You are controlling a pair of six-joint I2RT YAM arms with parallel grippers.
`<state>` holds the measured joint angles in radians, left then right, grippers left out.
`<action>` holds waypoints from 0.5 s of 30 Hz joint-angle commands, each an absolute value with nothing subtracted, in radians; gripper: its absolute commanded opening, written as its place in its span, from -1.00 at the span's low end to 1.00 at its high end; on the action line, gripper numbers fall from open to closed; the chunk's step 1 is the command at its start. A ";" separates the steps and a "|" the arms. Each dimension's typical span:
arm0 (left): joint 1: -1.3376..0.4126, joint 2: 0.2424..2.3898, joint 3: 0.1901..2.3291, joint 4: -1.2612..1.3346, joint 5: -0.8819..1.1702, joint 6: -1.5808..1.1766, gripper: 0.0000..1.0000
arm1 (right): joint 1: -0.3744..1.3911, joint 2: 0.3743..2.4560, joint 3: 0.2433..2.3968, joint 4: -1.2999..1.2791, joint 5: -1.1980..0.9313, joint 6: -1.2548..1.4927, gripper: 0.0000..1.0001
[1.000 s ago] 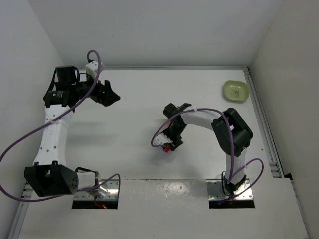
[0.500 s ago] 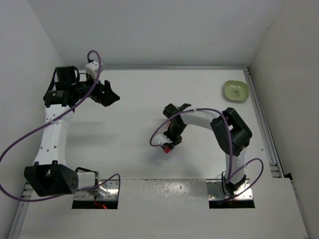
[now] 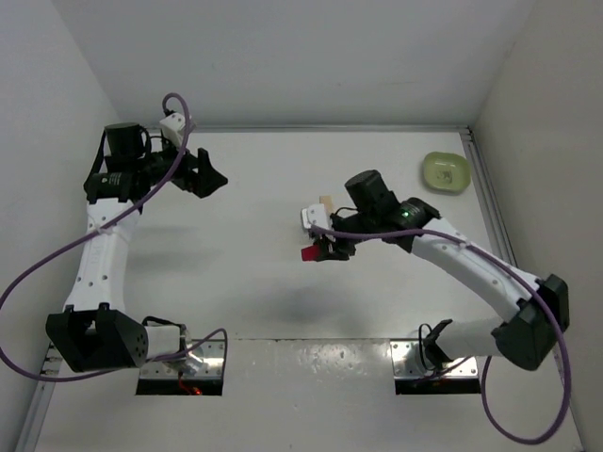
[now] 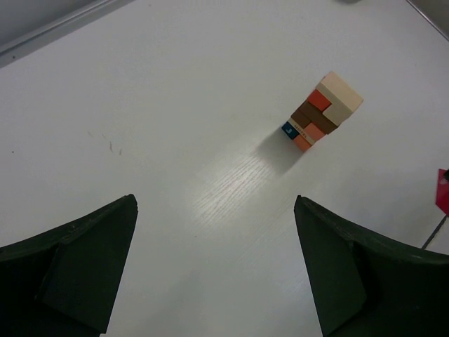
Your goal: Build the wood block tower
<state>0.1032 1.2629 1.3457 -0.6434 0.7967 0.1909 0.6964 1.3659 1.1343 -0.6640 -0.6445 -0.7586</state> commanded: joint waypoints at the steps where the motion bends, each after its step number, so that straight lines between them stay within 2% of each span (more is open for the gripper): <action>1: 0.074 1.224 1.321 -0.520 0.747 0.092 1.00 | 0.687 1.293 1.097 -0.489 -0.556 -0.292 -0.99; 2: 0.063 1.224 1.312 -0.499 0.721 0.051 1.00 | 0.686 1.243 1.071 -0.462 -0.525 -0.146 -0.99; 4: 0.043 1.203 1.302 -0.436 0.657 0.017 1.00 | 0.702 1.206 1.054 -0.402 -0.319 0.032 -0.99; 6: 0.009 1.203 1.302 -0.393 0.550 -0.040 1.00 | 0.703 1.201 1.052 -0.385 -0.178 0.112 -0.99; 10: -0.028 1.235 1.325 -0.393 0.399 -0.118 1.00 | 0.664 1.295 1.156 -0.471 -0.003 0.352 -0.99; 11: -0.037 1.235 1.336 -0.393 0.390 -0.127 1.00 | 0.660 1.313 1.179 -0.516 0.077 0.371 -0.99; 15: -0.037 1.246 1.354 -0.393 0.365 -0.149 1.00 | 0.628 1.434 1.291 -0.538 0.178 0.451 -0.99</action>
<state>-0.0326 1.2457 1.3033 -0.4393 0.4374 -0.0891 0.6476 1.3926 1.2007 -0.5228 0.0048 0.2821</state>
